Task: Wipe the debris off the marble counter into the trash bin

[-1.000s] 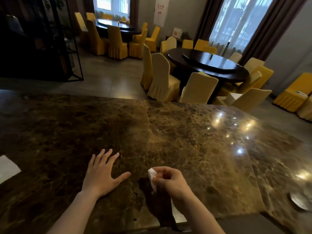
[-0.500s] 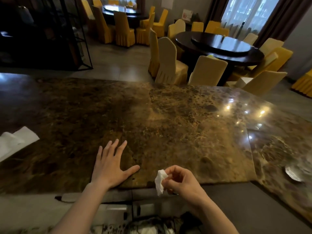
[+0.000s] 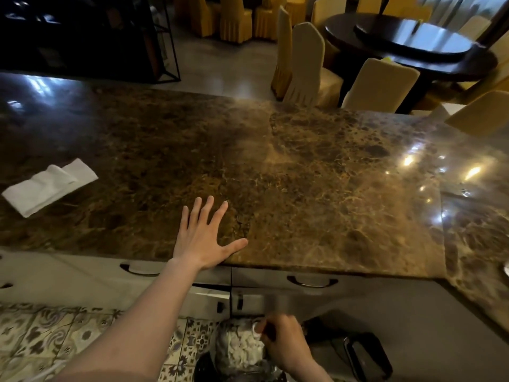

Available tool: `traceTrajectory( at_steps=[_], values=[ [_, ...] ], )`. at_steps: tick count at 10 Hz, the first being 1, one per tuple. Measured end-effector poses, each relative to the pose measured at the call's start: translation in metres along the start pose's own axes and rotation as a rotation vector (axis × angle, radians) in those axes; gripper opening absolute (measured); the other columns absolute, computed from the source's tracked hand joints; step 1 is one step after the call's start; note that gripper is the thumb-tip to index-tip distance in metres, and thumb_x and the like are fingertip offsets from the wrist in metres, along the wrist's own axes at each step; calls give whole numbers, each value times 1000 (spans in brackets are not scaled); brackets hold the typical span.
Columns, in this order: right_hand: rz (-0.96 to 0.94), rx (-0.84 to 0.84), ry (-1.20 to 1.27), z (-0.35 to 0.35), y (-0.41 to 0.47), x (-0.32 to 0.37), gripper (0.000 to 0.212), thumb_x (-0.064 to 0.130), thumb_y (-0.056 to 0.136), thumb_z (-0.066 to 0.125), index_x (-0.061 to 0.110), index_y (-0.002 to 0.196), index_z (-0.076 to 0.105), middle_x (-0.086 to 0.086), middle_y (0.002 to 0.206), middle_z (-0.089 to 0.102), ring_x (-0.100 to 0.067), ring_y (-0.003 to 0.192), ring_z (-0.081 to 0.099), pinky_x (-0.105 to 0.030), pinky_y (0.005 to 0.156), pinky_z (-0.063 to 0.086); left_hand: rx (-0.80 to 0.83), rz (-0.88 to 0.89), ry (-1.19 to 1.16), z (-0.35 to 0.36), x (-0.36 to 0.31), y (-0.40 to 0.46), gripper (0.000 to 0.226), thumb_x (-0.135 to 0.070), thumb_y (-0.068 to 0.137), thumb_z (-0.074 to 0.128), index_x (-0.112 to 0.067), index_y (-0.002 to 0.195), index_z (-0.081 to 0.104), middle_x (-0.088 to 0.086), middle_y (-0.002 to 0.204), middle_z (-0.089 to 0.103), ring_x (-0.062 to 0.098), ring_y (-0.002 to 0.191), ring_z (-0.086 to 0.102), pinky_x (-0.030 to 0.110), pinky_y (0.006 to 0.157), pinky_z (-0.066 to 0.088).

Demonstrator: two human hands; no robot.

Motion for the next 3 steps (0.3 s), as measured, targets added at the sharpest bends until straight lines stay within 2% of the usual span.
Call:
traceTrajectory(
  at_steps=[1,2,3],
  values=[
    [3,71,-38,12,2,-11,22,15,88,66,29,101,77,7,106,74,-11,99,68,-27,88,54,0,0,7,1,0,1,112,-103,67,13,-40,158,-6,0,170,-14,22,152,-27,54,126,-12],
    [31,95,-50,7,0,-21,21,23,89,67,32,105,77,12,102,73,-6,98,66,-24,89,53,5,5,8,-3,-2,0,112,-103,67,13,-40,158,-6,0,171,-13,23,153,-26,54,126,-10],
    [8,8,-49,-25,-5,-17,15,48,85,67,35,82,75,14,76,72,0,77,66,-24,73,55,-1,20,21,-3,-3,-2,111,-102,69,15,-40,158,-5,1,171,-13,24,153,-26,55,126,-10]
  ],
)
Point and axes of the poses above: each hand's wrist, its own y-axis towards the middle knuckle, its own z-axis out of the palm, x = y × z, the point moved 6 cm from there along y, towards the middle knuckle
